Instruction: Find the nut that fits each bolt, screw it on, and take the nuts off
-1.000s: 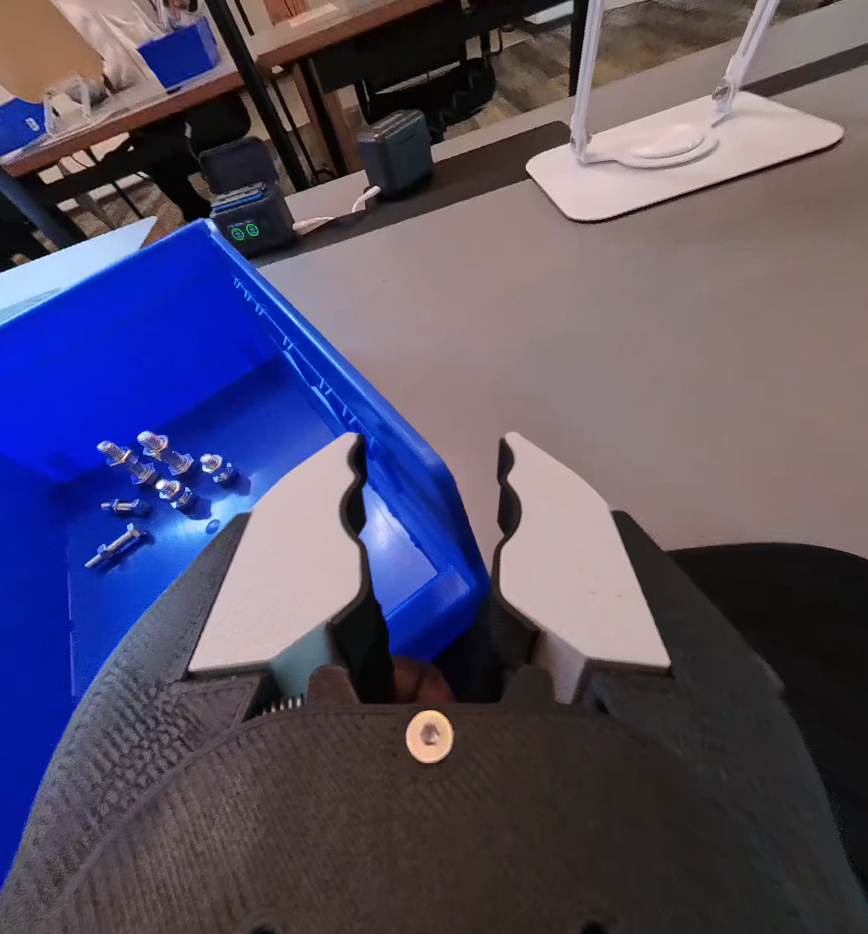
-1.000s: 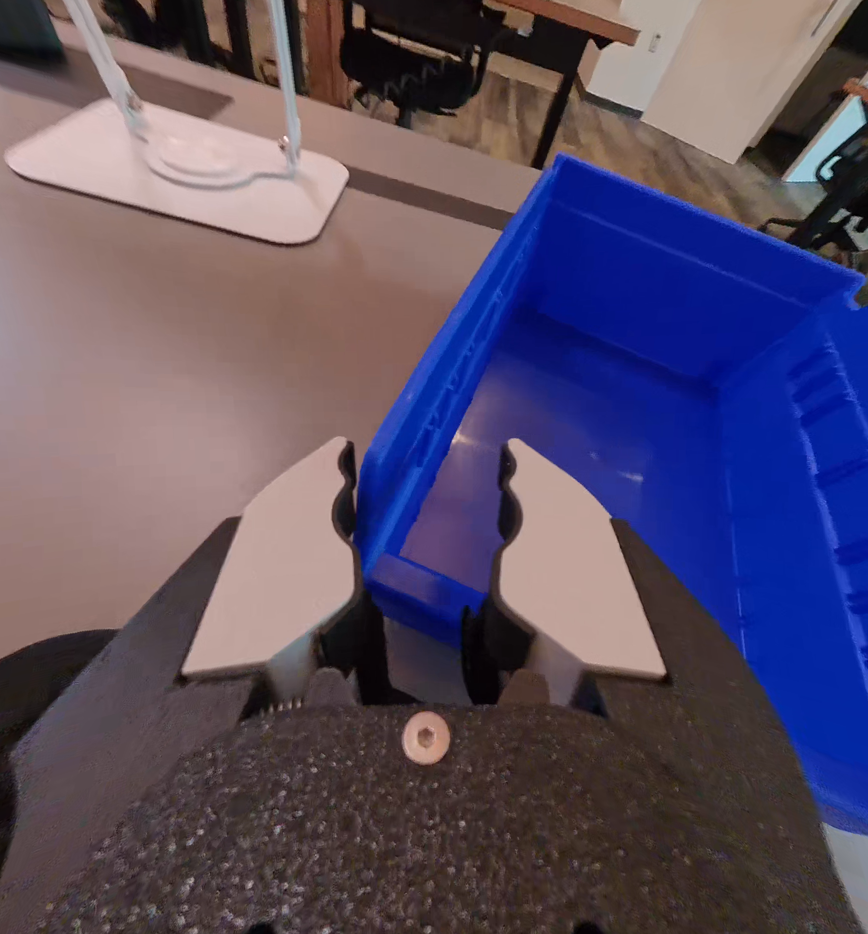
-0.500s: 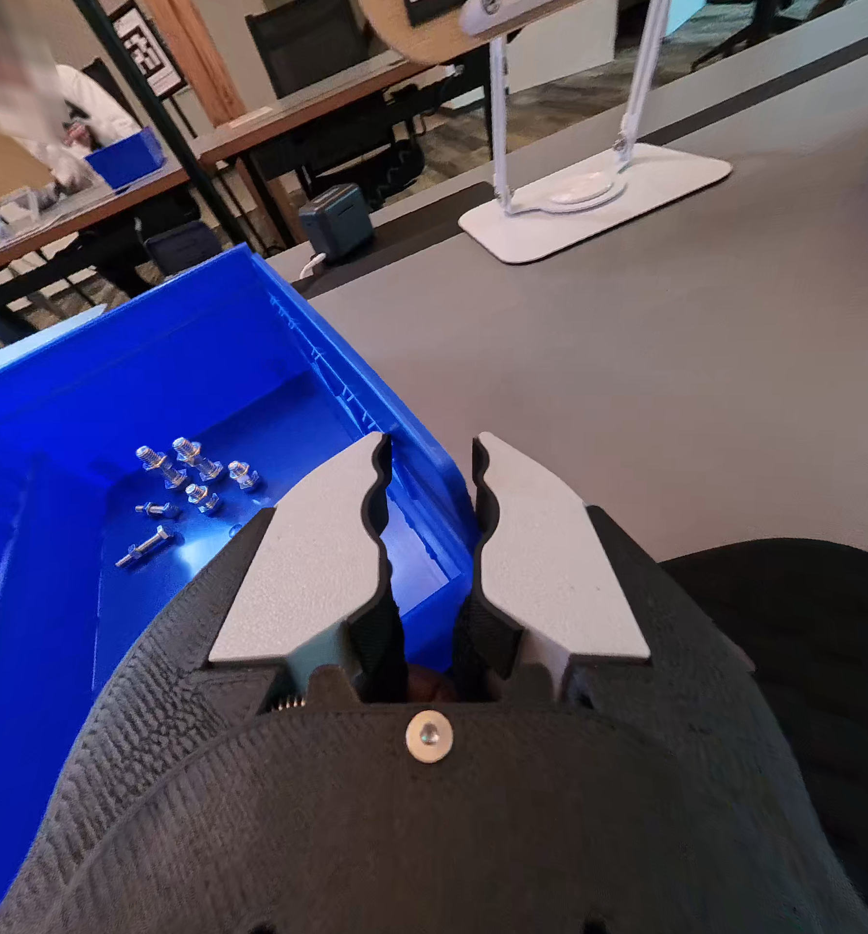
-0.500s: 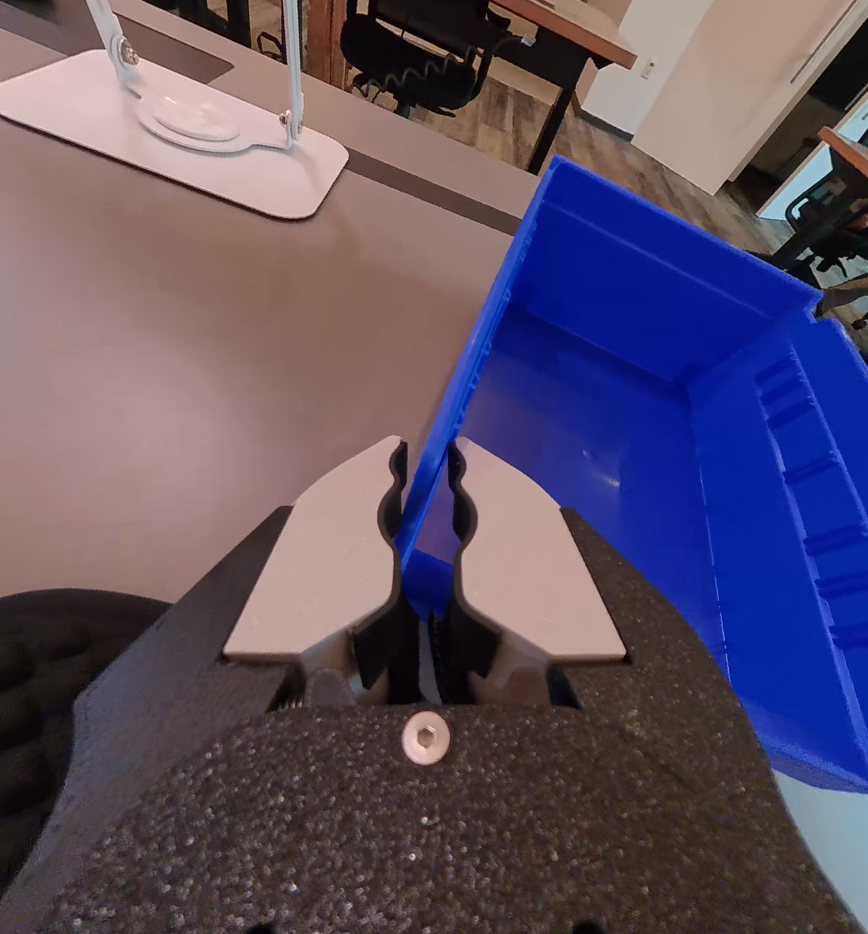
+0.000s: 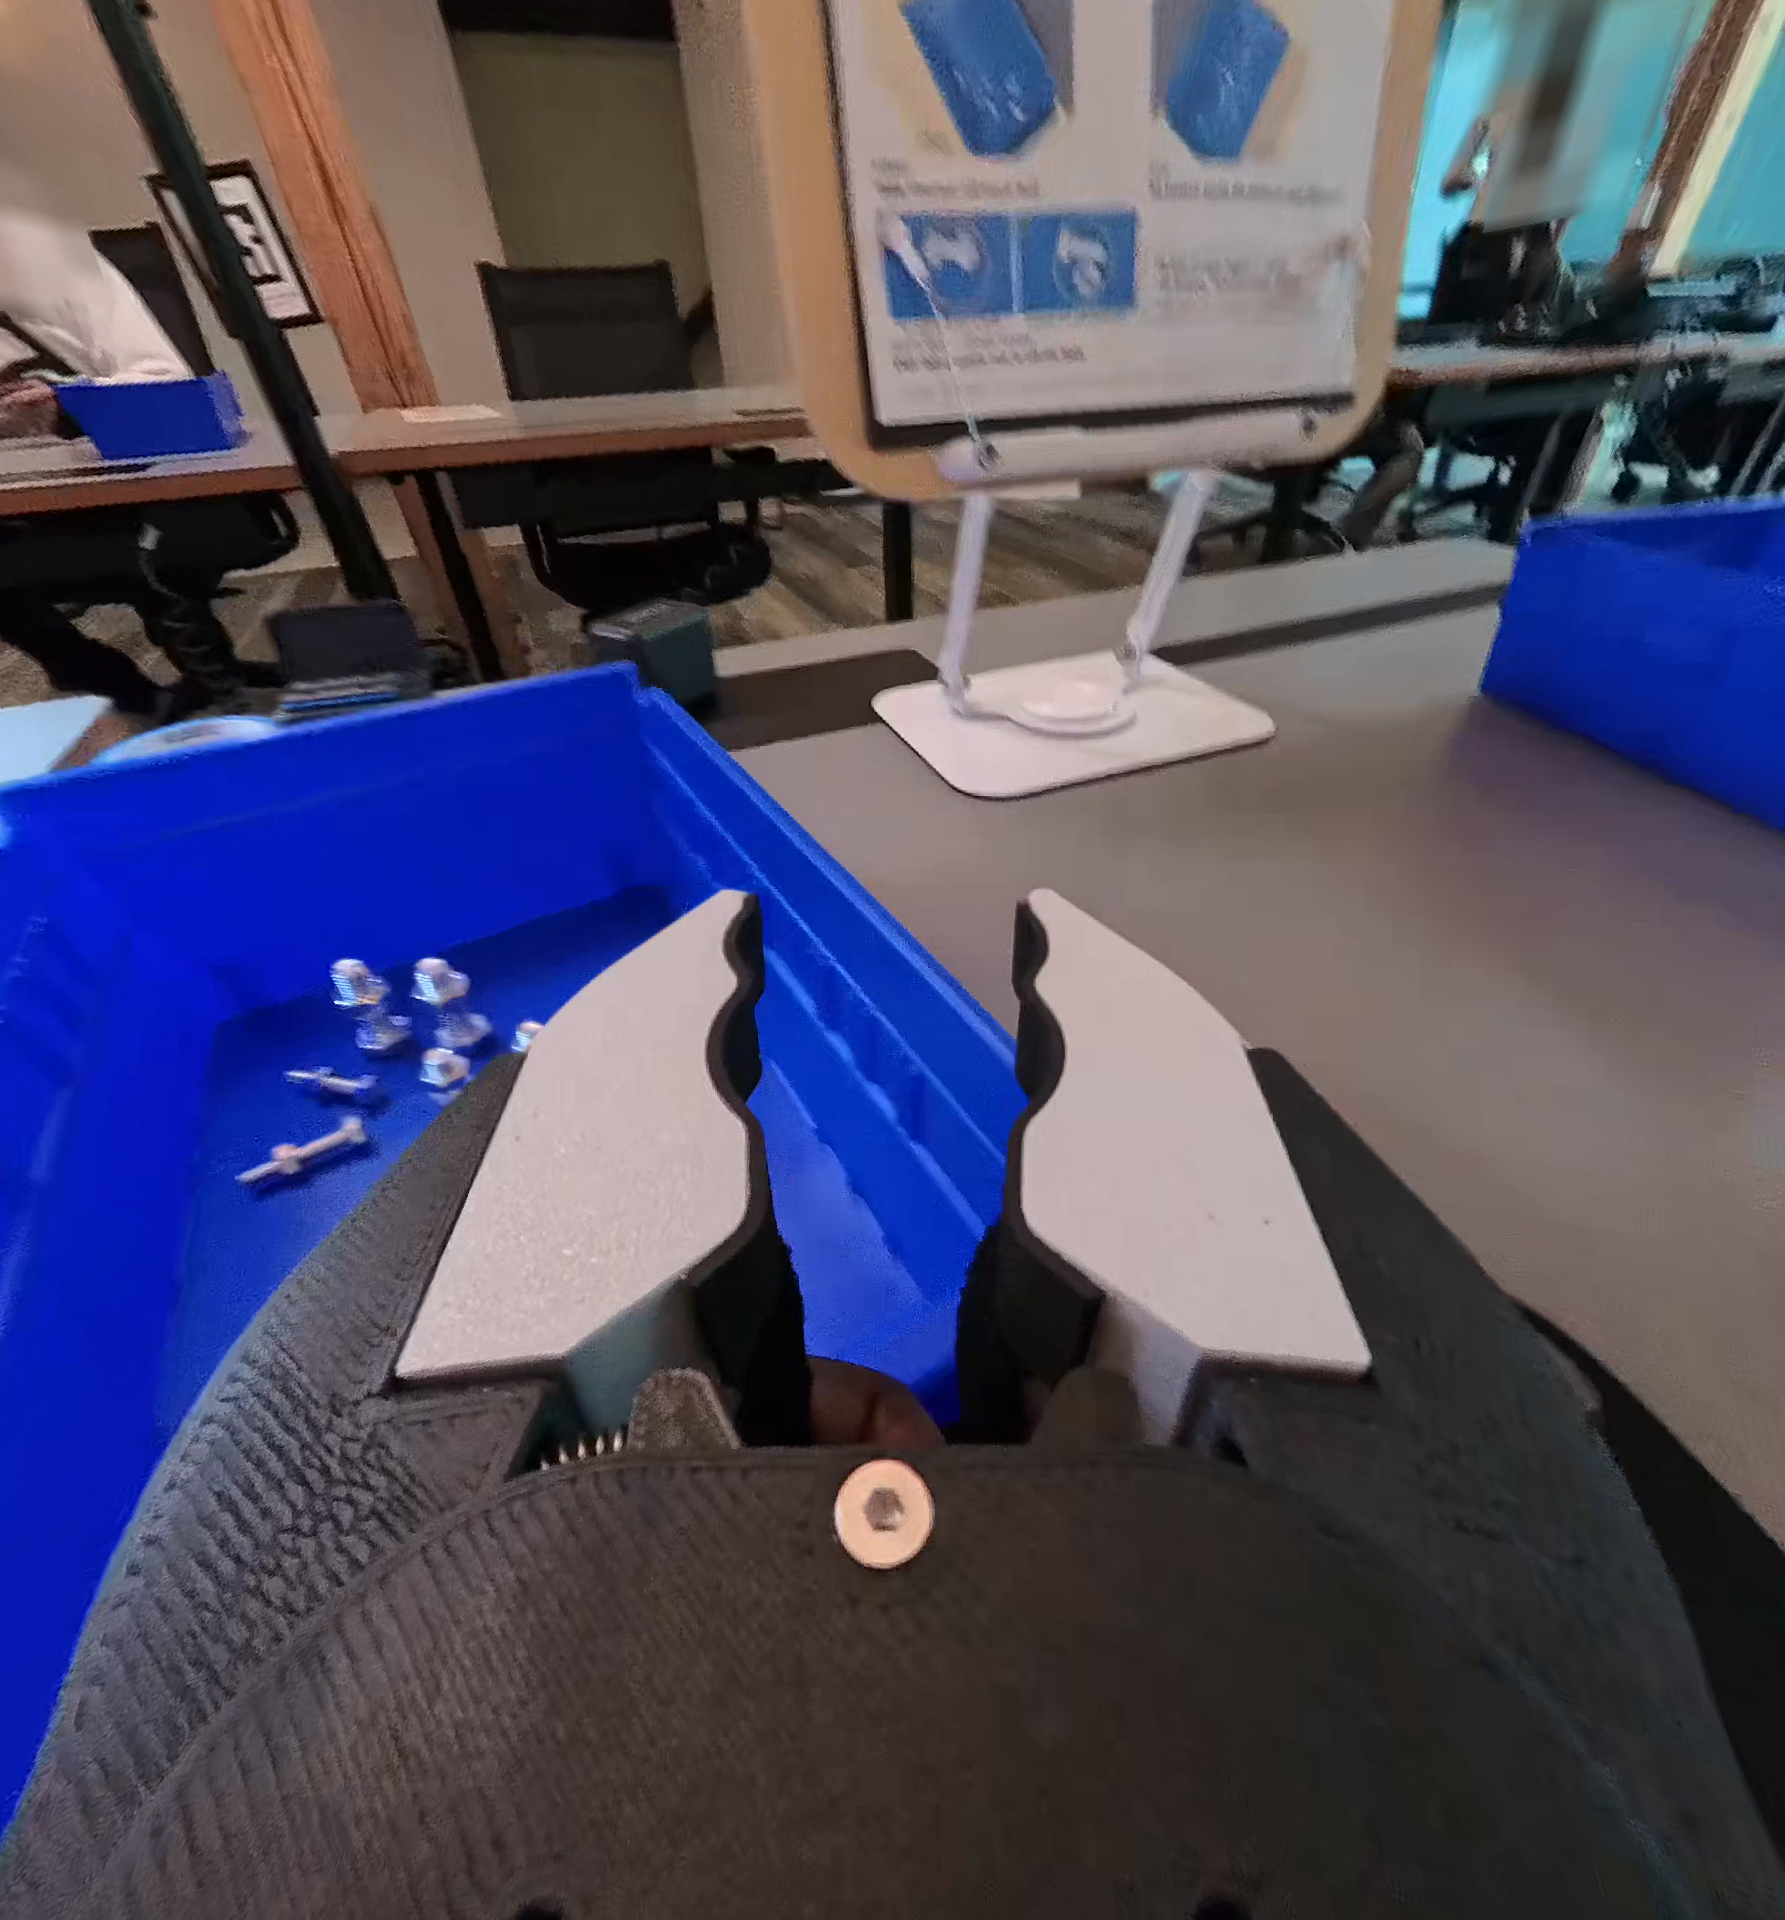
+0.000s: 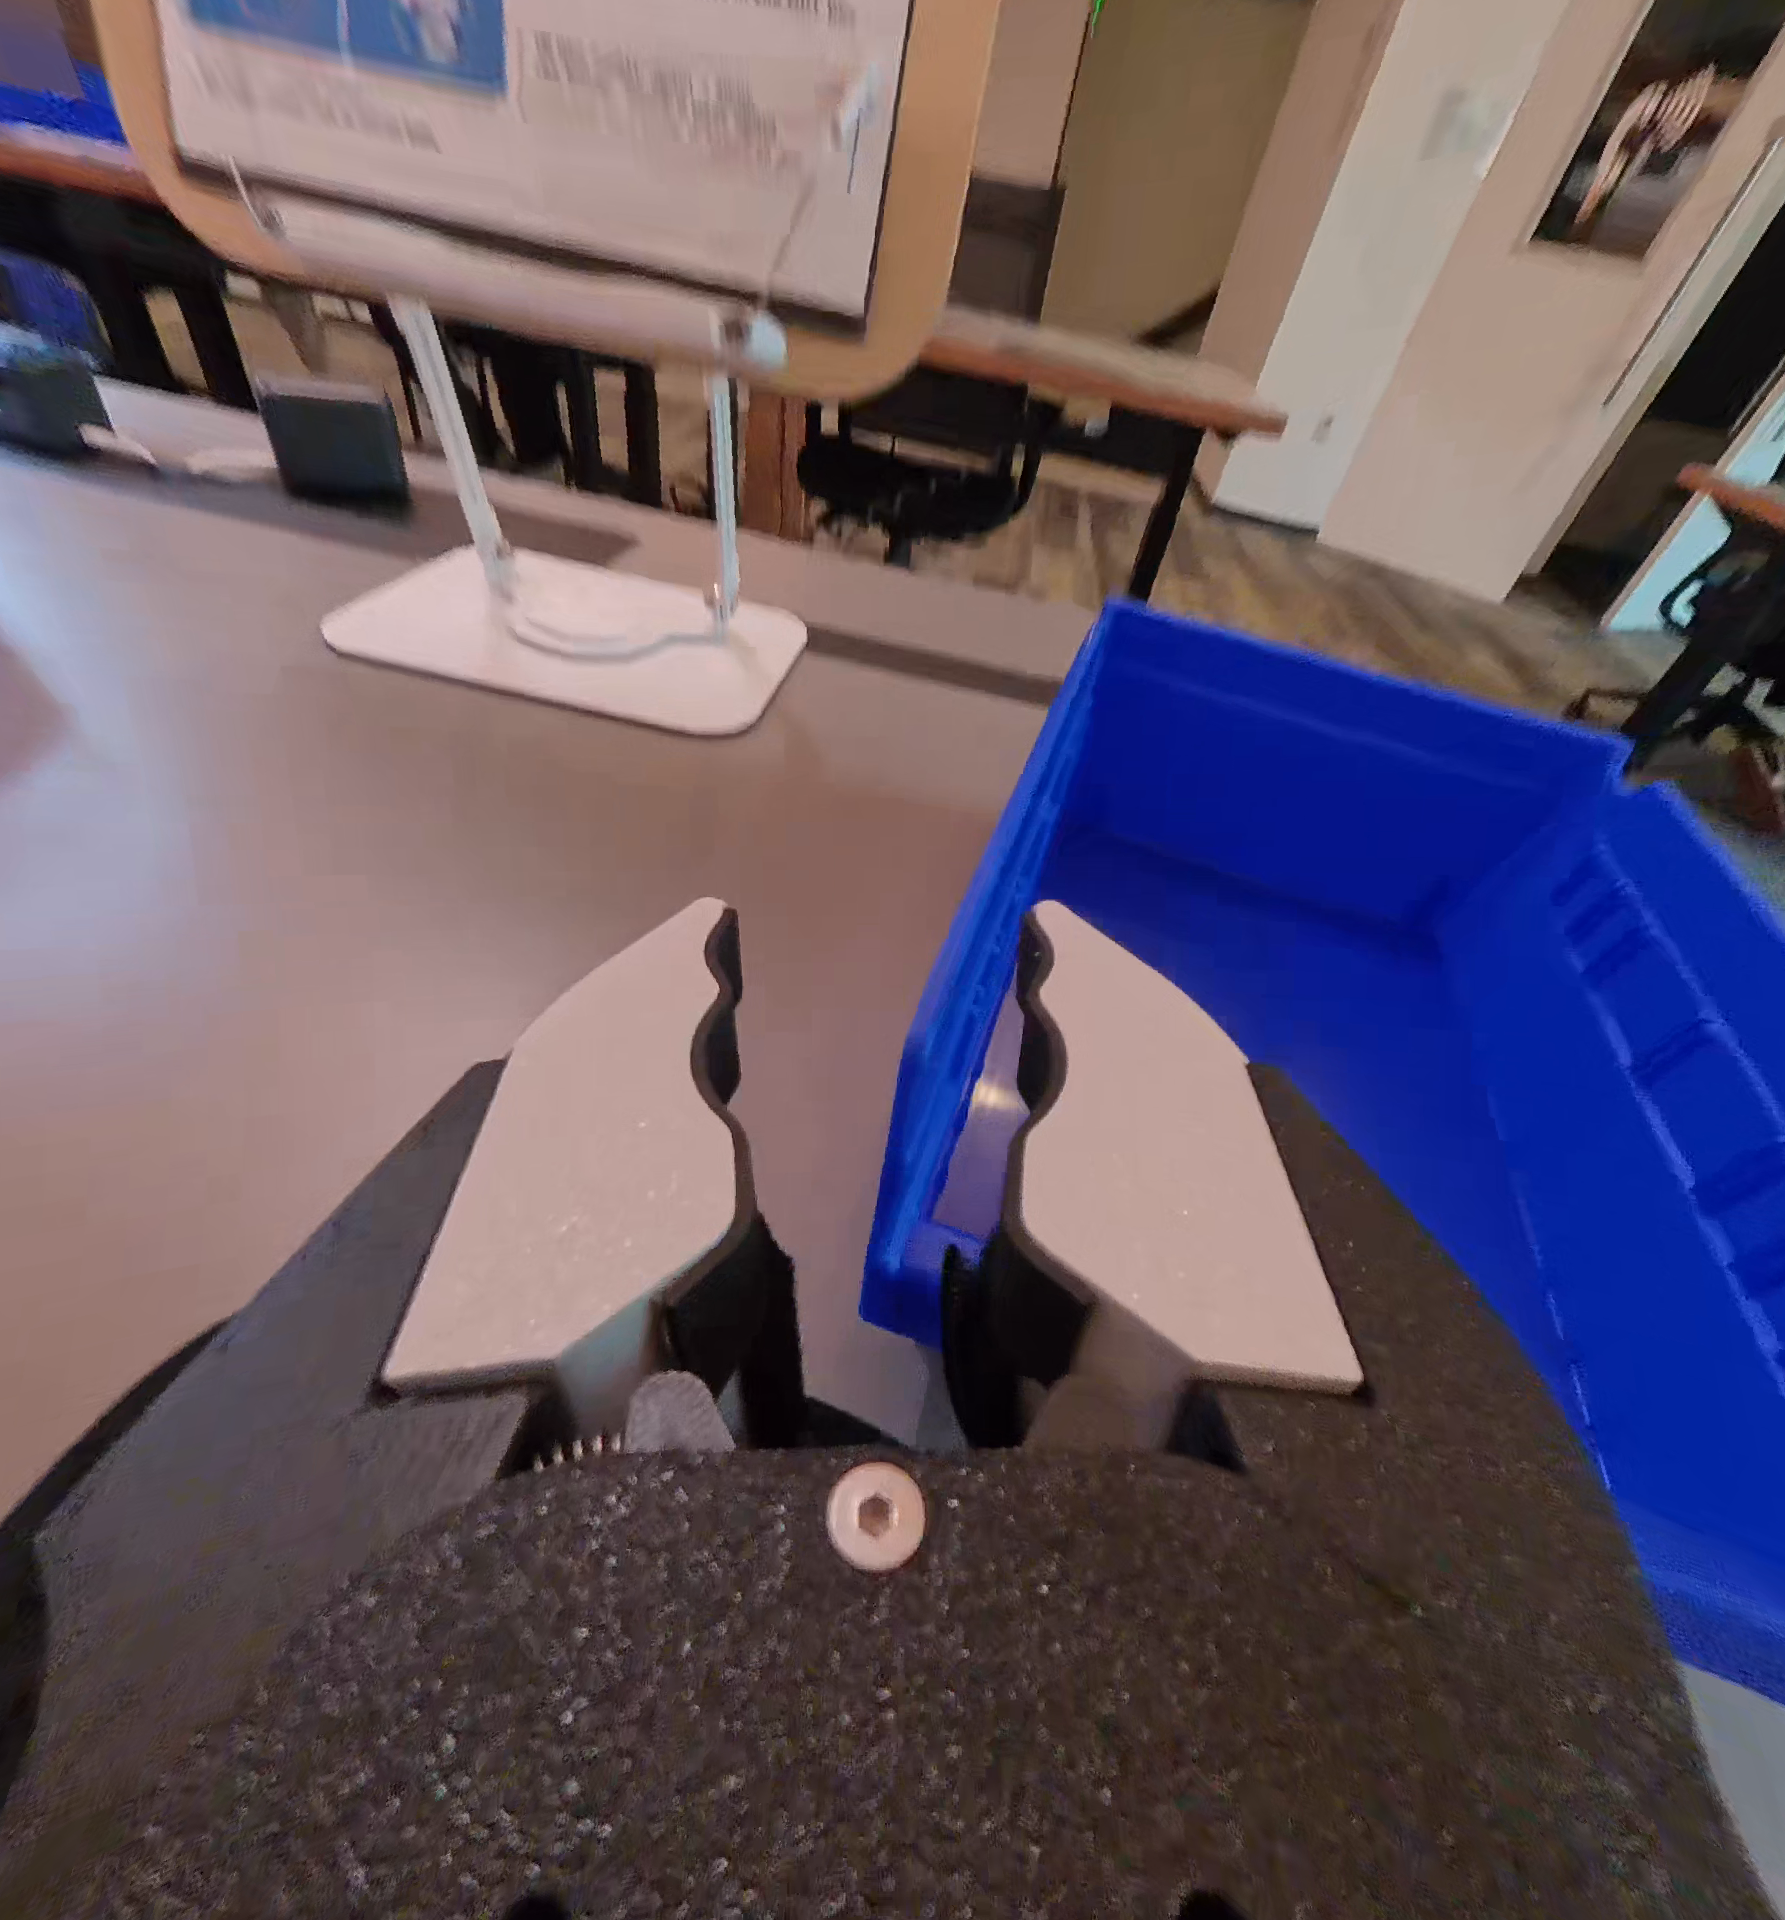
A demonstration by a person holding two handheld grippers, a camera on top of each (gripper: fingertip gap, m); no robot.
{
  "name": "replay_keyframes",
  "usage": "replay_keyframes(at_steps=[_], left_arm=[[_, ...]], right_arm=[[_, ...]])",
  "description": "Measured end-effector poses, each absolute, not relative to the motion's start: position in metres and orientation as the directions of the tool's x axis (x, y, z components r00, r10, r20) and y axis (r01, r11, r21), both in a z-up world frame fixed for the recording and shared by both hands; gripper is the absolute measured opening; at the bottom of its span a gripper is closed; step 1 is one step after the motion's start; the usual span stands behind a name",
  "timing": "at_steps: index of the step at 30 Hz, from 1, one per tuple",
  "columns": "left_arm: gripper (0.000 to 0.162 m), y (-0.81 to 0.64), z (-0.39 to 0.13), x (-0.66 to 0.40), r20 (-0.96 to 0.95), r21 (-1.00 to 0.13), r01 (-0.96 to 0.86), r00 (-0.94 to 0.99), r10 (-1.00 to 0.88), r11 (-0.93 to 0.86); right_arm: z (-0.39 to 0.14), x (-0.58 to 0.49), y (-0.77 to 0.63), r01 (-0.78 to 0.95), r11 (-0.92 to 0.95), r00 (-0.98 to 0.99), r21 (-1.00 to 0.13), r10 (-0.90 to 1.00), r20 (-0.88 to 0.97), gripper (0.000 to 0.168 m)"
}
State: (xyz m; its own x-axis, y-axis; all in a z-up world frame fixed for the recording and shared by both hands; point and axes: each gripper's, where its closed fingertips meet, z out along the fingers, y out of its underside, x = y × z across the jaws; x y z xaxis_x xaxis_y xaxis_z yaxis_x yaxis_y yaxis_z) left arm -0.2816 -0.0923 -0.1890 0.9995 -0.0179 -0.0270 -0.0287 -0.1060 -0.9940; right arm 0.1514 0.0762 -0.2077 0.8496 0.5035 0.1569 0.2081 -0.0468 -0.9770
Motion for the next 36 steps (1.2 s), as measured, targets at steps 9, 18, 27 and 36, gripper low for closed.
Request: replay_keyframes(at_steps=[9, 18, 27, 36], left_arm=[[0.049, -0.035, -0.209, -0.399, -0.013, -0.891, 0.074, 0.982, 0.188, -0.448], [0.032, 0.001, -0.27, -0.437, -0.062, -0.724, 0.095, 0.978, 0.201, -0.684], [0.025, 0.007, -0.285, -0.447, -0.076, -0.679, 0.096, 0.977, 0.2, -0.728], [0.01, 0.008, -0.287, -0.443, -0.069, -0.684, 0.079, 0.983, 0.173, -0.725]], right_arm=[[-0.177, 0.142, 0.058, 0.148, 0.085, 0.837, -0.985, 0.521, 0.171, 0.048], [-0.178, 0.156, 0.06, 0.128, 0.075, 0.849, -0.989, 0.507, 0.149, 0.047], [-0.184, 0.16, 0.064, 0.129, 0.063, 0.855, -0.99, 0.498, 0.143, 0.046], [-0.184, 0.163, 0.065, 0.14, 0.061, 0.859, -0.988, 0.49, 0.152, 0.046]])
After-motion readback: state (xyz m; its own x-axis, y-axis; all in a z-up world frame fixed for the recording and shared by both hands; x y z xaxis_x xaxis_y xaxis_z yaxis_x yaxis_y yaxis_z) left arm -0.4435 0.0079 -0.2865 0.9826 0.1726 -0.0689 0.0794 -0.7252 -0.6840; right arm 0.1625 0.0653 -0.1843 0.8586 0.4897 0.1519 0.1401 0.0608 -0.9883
